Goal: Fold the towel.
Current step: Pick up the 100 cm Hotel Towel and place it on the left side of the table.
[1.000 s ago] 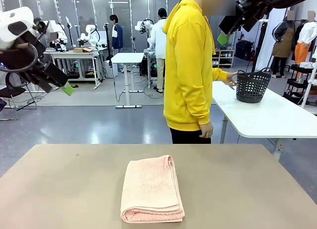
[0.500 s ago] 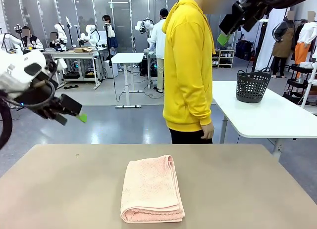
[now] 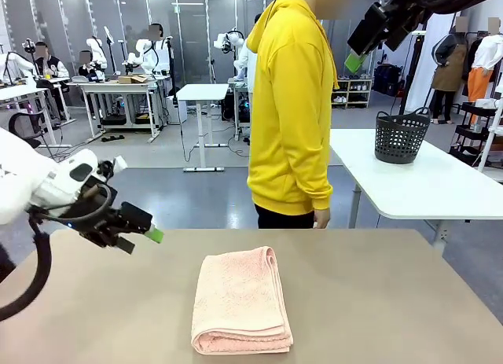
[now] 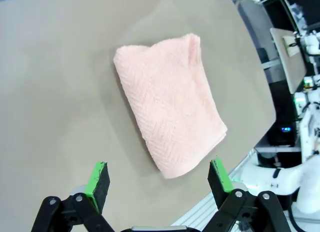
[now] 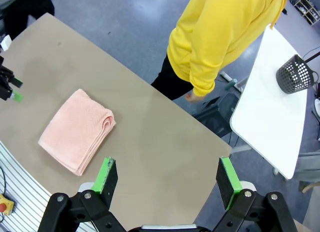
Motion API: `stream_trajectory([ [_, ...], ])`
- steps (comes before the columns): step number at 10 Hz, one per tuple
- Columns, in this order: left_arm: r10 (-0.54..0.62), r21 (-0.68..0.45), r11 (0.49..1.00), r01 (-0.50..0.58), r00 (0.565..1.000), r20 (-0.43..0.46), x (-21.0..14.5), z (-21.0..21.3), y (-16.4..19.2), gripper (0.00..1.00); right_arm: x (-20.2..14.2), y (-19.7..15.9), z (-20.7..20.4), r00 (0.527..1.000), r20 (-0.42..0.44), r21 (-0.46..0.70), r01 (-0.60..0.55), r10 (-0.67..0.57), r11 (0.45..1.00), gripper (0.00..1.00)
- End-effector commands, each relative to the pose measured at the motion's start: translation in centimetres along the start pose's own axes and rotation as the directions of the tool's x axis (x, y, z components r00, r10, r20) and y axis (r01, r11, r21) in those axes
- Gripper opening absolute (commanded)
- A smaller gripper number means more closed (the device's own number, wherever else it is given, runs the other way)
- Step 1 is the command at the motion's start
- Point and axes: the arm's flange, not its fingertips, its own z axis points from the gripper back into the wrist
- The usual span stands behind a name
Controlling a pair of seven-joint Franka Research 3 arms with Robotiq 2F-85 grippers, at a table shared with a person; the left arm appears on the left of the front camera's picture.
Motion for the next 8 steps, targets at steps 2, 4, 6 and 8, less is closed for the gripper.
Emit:
stream_trajectory([
  [2, 0.117, -0.04, 0.992, -0.116, 0.993, 0.034, -0.7, -6.2, 1.6, 1.0, 0.0, -0.1, 0.1, 1.0, -0.008, -0.006, 0.006, -0.006, 1.0, 1.0],
  [4, 0.143, -0.03, 0.989, -0.142, 0.99, 0.0, -1.6, -8.5, 1.7, 1.0, 0.0, -0.1, 0.1, 1.0, -0.008, -0.006, 0.006, -0.006, 1.0, 1.0],
  [6, 0.192, -0.084, 0.978, -0.191, 0.981, -0.004, -2.1, -10.5, 2.5, 1.0, 0.0, -0.1, 0.1, 1.0, -0.008, -0.006, 0.006, -0.006, 1.0, 1.0],
  [8, 0.196, -0.106, 0.974, -0.199, 0.98, -0.042, -2.3, -13.0, 2.4, 1.0, 0.0, -0.1, 0.1, 1.0, -0.008, -0.006, 0.006, -0.006, 1.0, 1.0],
])
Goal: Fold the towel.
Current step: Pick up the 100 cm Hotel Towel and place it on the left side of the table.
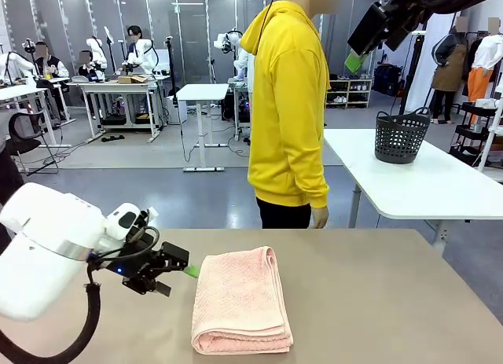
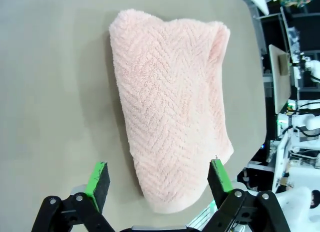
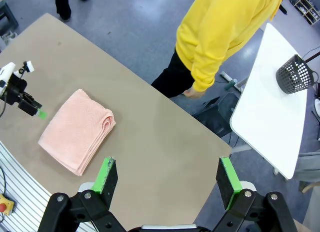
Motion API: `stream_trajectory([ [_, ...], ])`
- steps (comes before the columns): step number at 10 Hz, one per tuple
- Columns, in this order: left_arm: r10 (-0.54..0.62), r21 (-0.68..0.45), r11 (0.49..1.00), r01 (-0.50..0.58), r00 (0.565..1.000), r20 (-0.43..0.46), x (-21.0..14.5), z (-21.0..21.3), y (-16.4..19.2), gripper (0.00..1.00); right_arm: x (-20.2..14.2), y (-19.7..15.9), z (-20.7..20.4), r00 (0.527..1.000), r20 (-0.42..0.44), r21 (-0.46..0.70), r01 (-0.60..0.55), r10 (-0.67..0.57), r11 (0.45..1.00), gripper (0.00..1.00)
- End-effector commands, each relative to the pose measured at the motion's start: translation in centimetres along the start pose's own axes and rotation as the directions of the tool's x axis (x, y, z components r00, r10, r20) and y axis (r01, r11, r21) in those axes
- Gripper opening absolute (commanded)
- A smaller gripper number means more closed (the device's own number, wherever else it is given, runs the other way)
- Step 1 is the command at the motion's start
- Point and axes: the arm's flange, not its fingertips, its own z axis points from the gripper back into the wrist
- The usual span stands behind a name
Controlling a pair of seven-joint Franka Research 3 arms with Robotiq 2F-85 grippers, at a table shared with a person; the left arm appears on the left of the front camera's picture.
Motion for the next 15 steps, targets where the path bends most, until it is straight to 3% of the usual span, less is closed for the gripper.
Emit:
stream_trajectory([
  [1, -0.005, -0.054, 0.999, 0.005, 1.0, 0.006, 0.5, -2.6, 0.7, 1.0, 0.0, -0.1, 0.1, 1.0, -0.008, -0.006, 0.006, -0.006, 1.0, 1.0],
  [10, 0.098, -0.113, 0.989, -0.096, 0.995, 0.015, 0.6, -8.5, 1.7, 1.0, 0.0, -0.1, 0.1, 1.0, -0.008, -0.006, 0.006, -0.006, 1.0, 1.0],
  [11, 0.106, -0.12, 0.987, -0.103, 0.994, 0.016, 0.6, -8.8, 1.6, 0.82, 0.0, -0.1, 0.1, 1.0, -0.008, -0.006, 0.006, -0.006, 1.0, 1.0],
  [12, 0.101, -0.117, 0.988, -0.099, 0.995, 0.016, 0.6, -8.9, 1.5, 0.4, 0.0, -0.1, 0.1, 1.0, -0.008, -0.006, 0.006, -0.006, 1.0, 1.0],
  [14, 0.112, -0.108, 0.988, -0.11, 0.994, 0.014, 0.5, -9.0, 1.4, 0.0, 0.0, -0.1, 0.1, 1.0, -0.008, -0.006, 0.006, -0.006, 1.0, 1.0],
  [15, 0.113, -0.105, 0.988, -0.111, 0.993, 0.016, 0.5, -8.9, 1.3, 0.0, 0.0, -0.1, 0.1, 1.0, -0.008, -0.006, 0.006, -0.006, 1.0, 1.0],
])
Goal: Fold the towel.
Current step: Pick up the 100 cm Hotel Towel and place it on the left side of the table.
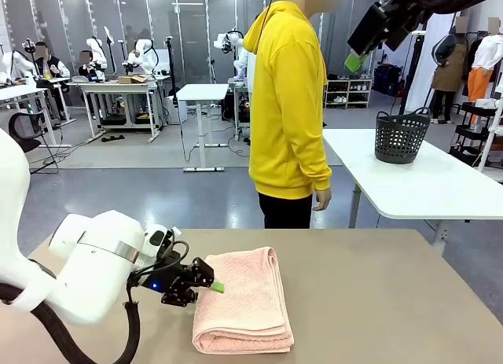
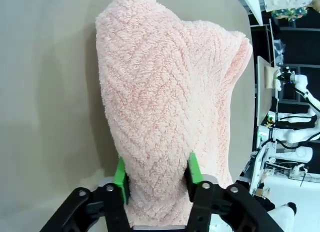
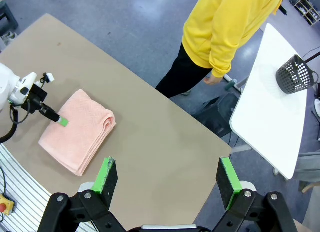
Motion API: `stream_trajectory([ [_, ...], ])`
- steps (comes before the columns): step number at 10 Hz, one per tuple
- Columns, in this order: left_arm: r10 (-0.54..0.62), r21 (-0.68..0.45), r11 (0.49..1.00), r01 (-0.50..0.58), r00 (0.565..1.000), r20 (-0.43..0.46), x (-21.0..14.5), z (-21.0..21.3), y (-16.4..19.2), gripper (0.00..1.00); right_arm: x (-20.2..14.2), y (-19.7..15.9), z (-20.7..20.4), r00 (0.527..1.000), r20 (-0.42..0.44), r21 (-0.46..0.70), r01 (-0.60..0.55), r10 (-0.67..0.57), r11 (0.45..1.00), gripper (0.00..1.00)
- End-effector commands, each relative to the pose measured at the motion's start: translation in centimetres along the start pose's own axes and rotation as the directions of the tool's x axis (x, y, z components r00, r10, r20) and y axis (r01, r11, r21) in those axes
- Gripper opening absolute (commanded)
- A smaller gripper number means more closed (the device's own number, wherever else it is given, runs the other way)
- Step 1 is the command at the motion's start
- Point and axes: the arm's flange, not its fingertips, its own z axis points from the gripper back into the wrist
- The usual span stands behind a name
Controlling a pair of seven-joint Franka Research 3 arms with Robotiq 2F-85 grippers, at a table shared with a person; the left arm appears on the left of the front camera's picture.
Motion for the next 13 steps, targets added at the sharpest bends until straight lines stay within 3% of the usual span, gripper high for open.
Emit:
stream_trajectory([
  [1, -0.012, -0.007, 1.0, 0.013, 1.0, 0.029, -0.2, -0.6, -0.3, 0.0, 0.0, -0.1, 0.1, 1.0, -0.008, -0.006, 0.006, -0.006, 1.0, 1.0],
  [2, -0.013, -0.008, 1.0, 0.014, 0.999, 0.033, -0.2, -0.5, -0.4, 0.04, 0.0, -0.1, 0.1, 1.0, -0.008, -0.006, 0.006, -0.006, 1.0, 1.0],
  [5, -0.018, -0.007, 1.0, 0.019, 1.0, 0.023, -0.1, -0.1, -0.6, 0.0, 0.0, -0.1, 0.1, 1.0, -0.008, -0.006, 0.006, -0.006, 1.0, 1.0],
  [7, -0.023, -0.033, 0.999, 0.023, 1.0, 0.006, 0.2, 2.4, -0.9, 0.0, 0.0, -0.1, 0.1, 1.0, -0.008, -0.006, 0.006, -0.006, 1.0, 1.0],
  [9, -0.055, -0.042, 0.998, 0.055, 0.998, 0.009, 1.0, 6.9, -0.9, 0.0, 0.0, -0.1, 0.1, 1.0, -0.008, -0.006, 0.006, -0.006, 1.0, 1.0],
  [12, -0.077, 0.03, 0.996, 0.078, 0.997, -0.024, 2.3, 15.3, 1.4, 0.0, 0.0, -0.1, 0.1, 1.0, -0.008, -0.006, 0.006, -0.006, 1.0, 1.0],
  [13, -0.095, 0.112, 0.99, 0.09, 0.995, 0.04, 3.0, 18.9, 3.0, 0.0, 0.0, -0.1, 0.1, 1.0, -0.008, -0.006, 0.006, -0.006, 1.0, 1.0],
])
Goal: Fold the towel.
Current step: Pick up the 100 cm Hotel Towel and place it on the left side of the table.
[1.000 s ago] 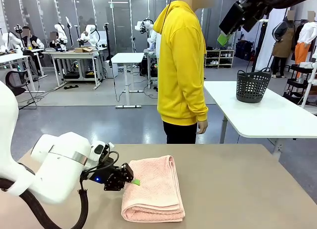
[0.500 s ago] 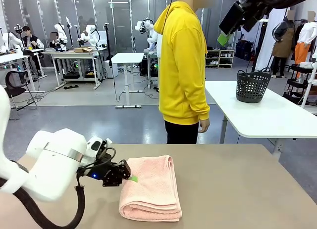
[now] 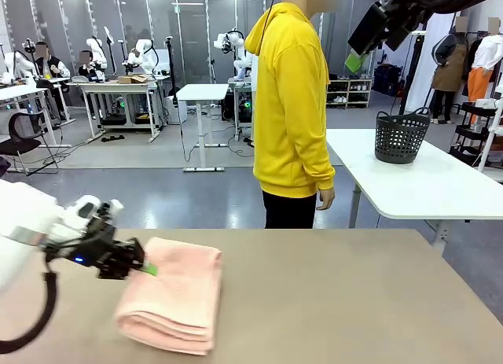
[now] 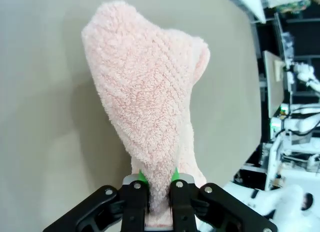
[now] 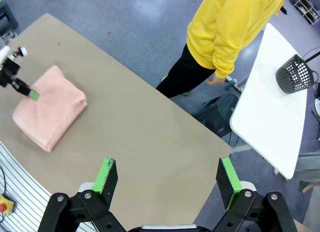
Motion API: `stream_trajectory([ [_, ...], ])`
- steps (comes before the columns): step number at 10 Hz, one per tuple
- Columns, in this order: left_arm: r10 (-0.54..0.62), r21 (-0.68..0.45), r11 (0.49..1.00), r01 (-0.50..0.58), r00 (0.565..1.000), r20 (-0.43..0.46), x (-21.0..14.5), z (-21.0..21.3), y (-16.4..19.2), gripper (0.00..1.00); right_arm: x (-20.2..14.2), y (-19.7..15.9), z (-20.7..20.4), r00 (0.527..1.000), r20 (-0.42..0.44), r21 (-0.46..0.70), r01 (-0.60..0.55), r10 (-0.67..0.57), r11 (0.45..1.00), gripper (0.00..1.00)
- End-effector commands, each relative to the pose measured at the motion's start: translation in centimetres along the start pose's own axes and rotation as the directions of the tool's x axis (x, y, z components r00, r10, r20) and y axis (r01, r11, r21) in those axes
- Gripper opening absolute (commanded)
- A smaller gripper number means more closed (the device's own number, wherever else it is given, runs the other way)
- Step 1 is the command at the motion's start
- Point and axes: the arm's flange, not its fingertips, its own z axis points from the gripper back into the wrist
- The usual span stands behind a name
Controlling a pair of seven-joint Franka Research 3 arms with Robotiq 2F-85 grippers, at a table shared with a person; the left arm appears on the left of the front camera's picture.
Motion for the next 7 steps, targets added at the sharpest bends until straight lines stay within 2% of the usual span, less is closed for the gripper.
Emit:
stream_trajectory([
  [1, -0.03, 0.038, 0.999, 0.03, 0.999, 0.013, 1.2, 6.7, 2.0, 0.0, 0.0, 0.0, 0.1, 1.0, -0.008, -0.006, 0.005, -0.005, 1.0, 1.0],
  [4, -0.053, 0.113, 0.992, 0.055, 0.998, -0.023, 2.2, 13.6, 8.2, 0.0, 0.0, 0.0, 0.1, 1.0, -0.008, -0.006, 0.005, -0.005, 1.0, 1.0],
  [7, -0.054, 0.19, 0.98, 0.062, 0.997, -0.05, 3.3, 16.6, 13.6, 0.0, 0.0, 0.0, 0.1, 1.0, -0.008, -0.006, 0.005, -0.005, 1.0, 1.0],
])
